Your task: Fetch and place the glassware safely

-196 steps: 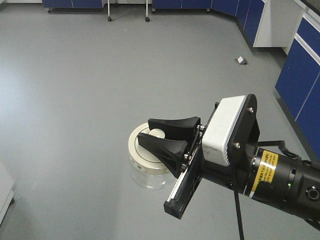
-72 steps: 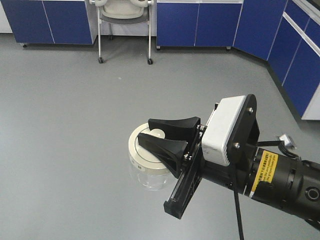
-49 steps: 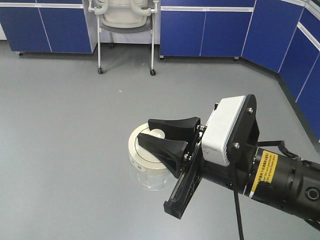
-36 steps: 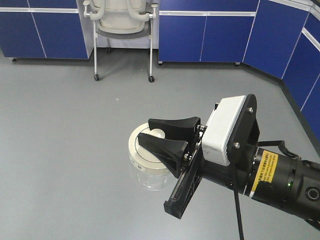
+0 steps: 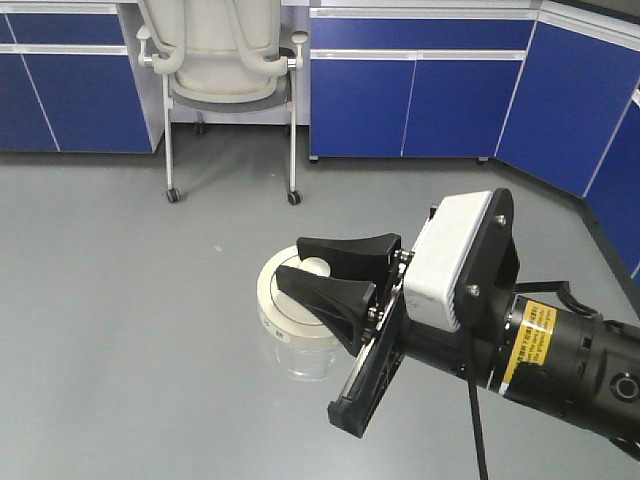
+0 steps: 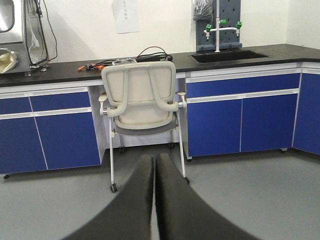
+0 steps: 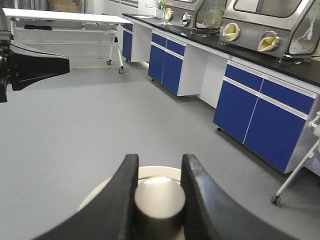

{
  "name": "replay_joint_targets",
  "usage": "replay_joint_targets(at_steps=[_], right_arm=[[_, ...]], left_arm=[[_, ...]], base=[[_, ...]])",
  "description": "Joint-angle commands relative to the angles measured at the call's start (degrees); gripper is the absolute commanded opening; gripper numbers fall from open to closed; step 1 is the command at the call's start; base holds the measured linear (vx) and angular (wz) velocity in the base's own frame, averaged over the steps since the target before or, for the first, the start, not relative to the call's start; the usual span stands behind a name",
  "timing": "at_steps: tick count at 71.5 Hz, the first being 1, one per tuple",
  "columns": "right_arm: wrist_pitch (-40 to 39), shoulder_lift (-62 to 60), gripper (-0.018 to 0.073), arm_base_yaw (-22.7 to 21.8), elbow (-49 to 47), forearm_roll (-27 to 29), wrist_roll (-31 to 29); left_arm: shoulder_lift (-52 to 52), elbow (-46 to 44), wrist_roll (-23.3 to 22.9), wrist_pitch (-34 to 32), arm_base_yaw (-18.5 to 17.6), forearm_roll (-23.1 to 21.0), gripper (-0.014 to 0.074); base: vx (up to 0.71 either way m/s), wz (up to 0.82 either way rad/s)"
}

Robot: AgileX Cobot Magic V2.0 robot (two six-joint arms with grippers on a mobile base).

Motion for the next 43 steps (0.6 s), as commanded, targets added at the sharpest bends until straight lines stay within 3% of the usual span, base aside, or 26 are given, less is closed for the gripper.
replay_joint_targets(at_steps=[1, 22, 43], right_arm=[[-4.59, -1.68, -0.0004, -0.05, -1.64, 1.91, -0.17], [-4.54, -1.68, -0.0004, -0.17, -1.64, 1.91, -0.17], [-4.54, -1.68, -0.0004, -0.17, -1.64, 1.91, -0.17]], left_arm=[[0.05, -1.64, -0.43, -4.06, 0.02, -0.43, -0.0007], [0.1, -1.64, -0.43, -4.05, 0.02, -0.43, -0.0007], [0.1, -1.64, -0.43, -4.05, 0.02, -0.43, -0.0007]], base=[[0.54, 0.01], [0.5, -0.05], [0.38, -0.35]])
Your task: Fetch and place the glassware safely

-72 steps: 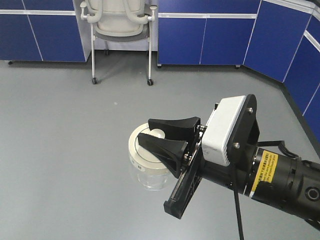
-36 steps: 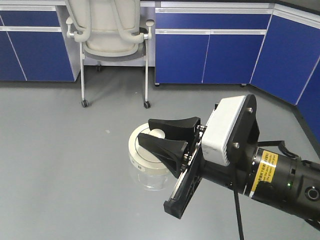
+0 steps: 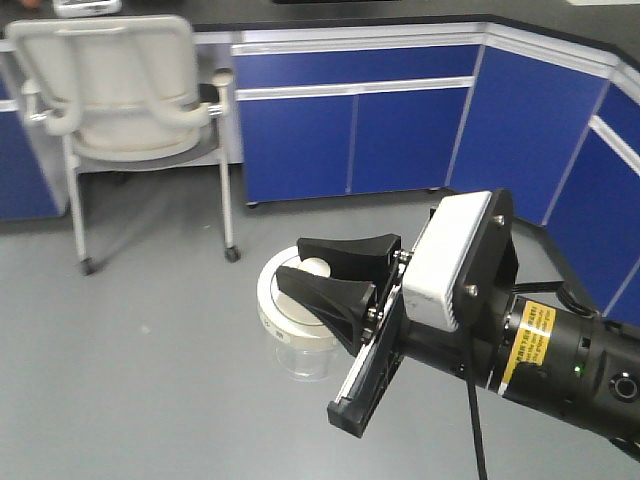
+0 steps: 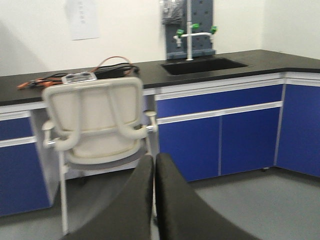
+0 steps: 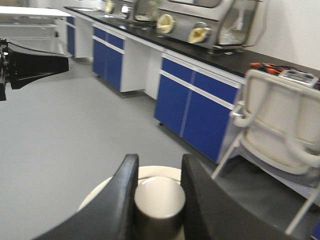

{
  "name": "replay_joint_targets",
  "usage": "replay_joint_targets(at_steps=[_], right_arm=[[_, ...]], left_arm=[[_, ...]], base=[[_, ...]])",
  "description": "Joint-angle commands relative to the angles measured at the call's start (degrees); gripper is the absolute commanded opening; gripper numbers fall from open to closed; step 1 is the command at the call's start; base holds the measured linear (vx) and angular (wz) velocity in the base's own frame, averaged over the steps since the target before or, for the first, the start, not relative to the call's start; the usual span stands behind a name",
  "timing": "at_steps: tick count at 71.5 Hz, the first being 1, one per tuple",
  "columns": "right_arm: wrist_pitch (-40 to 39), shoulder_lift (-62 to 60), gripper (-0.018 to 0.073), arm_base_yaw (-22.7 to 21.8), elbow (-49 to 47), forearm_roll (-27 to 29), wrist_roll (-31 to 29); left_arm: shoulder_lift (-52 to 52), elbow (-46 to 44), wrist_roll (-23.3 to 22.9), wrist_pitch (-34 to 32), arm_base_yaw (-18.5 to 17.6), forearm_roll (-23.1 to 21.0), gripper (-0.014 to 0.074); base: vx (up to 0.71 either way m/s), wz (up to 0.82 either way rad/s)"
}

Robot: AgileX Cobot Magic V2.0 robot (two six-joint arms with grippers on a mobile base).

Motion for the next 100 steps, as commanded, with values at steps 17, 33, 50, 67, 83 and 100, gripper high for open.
replay_joint_targets(at_steps=[17, 33, 50, 67, 83, 100], right_arm=[[-4.74, -1.68, -0.0004, -0.17, -1.64, 1.91, -0.17], [-4.74, -1.68, -0.0004, -0.17, -1.64, 1.91, -0.17], [-4.97, -1.68, -0.0004, -0.15, -1.64, 1.91, -0.17], [-4.97, -1.68, -0.0004, -0.15, -1.64, 1.91, -0.17], [-4.97, -1.68, -0.0004, -0.15, -1.64, 1.91, -0.17], [-4.97, -1.68, -0.0004, -0.15, -1.64, 1.91, -0.17]], left_arm=[[0.1, -1.64, -0.43, -4.05, 0.02, -0.43, -0.0007], [0.1, -1.64, -0.43, -4.05, 0.02, -0.43, -0.0007], [0.1, -1.64, -0.43, -4.05, 0.02, -0.43, -0.0007], [0.1, -1.64, -0.43, -4.05, 0.02, -0.43, -0.0007], [0.1, -1.64, -0.43, -4.05, 0.02, -0.43, -0.0007], [0.1, -1.64, -0.43, -4.05, 0.02, -0.43, -0.0007]], base=[[0.31, -0.6], [0.27, -0.78], [0.24, -0.84], [0.2, -0.79], [0.18, -0.7], [0.17, -0.66]])
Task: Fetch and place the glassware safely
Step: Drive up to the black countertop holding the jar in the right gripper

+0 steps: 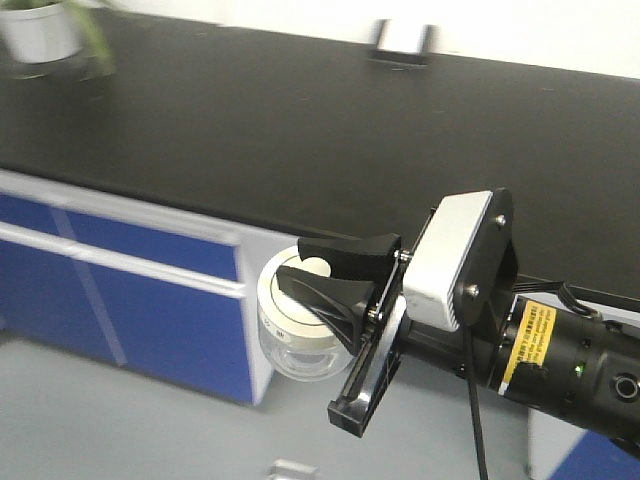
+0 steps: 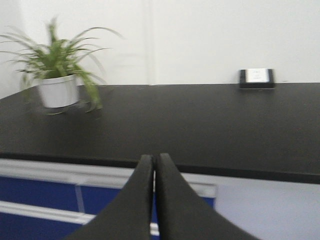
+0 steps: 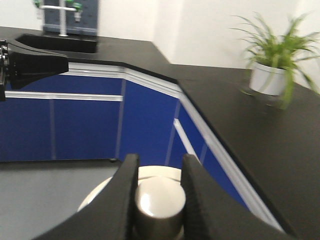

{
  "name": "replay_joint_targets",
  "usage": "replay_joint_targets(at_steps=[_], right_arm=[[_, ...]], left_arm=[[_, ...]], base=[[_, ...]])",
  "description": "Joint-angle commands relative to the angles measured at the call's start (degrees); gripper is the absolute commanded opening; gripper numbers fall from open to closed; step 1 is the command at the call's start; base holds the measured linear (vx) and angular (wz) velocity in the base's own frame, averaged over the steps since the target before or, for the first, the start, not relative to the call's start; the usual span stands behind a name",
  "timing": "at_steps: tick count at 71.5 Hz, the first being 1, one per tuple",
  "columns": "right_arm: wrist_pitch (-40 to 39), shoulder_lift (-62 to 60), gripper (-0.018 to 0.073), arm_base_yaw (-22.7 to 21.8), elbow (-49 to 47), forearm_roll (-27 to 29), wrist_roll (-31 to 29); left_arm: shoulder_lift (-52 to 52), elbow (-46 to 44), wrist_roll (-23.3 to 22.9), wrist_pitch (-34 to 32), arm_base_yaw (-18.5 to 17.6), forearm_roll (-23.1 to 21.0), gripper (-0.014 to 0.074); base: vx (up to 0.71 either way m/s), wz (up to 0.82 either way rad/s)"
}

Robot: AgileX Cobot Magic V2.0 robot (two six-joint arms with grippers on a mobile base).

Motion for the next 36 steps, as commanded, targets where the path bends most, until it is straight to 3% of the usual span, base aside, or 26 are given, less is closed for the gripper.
replay_joint_targets(at_steps=[1, 20, 36], right_arm=[[-4.97, -1.68, -0.0004, -0.15, -1.64, 1.91, -0.17], [-4.97, -1.68, -0.0004, -0.15, -1.64, 1.91, -0.17], [-4.97, -1.68, -0.0004, -0.15, -1.64, 1.91, -0.17]], left_arm=[[0.1, -1.64, -0.43, -4.05, 0.02, -0.34, -0.0007], [0.1, -1.64, -0.43, -4.05, 0.02, -0.34, -0.0007], [0.1, -1.64, -0.43, -4.05, 0.02, -0.34, -0.0007]], base=[[0.17, -0.65], [0.17, -0.6], [0.18, -0.37]])
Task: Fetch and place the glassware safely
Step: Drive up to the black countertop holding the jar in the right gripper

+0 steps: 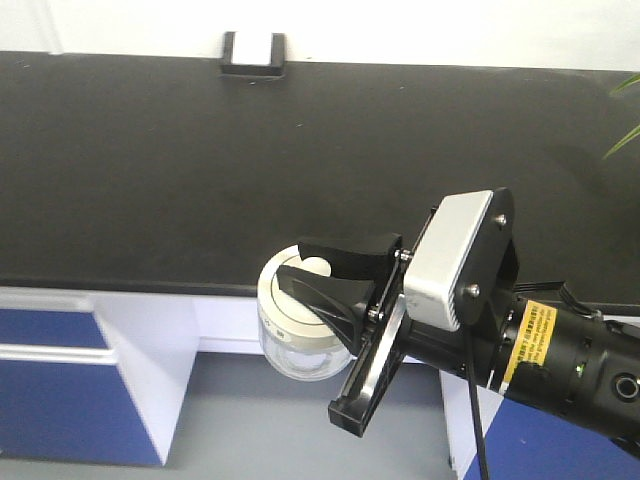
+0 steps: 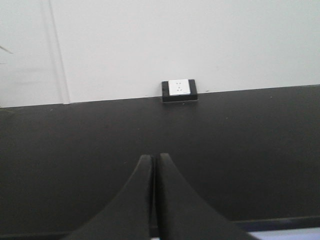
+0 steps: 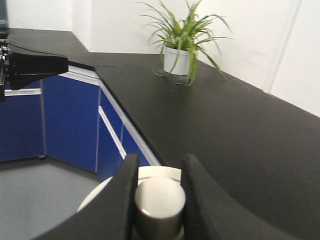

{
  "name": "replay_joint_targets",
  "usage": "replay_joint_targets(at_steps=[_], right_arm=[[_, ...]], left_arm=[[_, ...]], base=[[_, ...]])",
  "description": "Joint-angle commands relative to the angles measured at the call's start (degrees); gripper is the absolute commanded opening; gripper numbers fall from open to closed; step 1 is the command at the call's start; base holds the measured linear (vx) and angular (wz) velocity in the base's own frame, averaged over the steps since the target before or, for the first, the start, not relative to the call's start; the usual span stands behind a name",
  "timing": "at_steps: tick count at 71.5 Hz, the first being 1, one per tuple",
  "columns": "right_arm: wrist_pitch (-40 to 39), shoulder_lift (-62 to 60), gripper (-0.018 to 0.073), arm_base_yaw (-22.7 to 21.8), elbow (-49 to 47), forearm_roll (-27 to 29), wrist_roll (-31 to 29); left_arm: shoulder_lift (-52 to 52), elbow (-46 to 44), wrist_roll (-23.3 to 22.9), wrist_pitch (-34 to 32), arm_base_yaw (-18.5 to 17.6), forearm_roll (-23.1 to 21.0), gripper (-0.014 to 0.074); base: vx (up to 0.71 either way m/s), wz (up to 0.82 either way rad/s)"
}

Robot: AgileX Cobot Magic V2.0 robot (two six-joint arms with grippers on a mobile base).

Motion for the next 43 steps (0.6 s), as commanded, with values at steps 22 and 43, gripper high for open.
replay_joint_targets(at_steps=[22, 43], right_arm=[[-4.83, -1.68, -0.0004, -0.15, -1.64, 1.91, -0.17], [-4.83, -1.68, -0.0004, -0.15, -1.64, 1.91, -0.17]], left_arm=[[0.1, -1.64, -0.43, -4.05, 0.02, -0.34, -0.0007], [0.1, -1.64, -0.43, -4.05, 0.02, -0.34, -0.0007]], base=[[0.2, -0.17], [0.21, -0.08]])
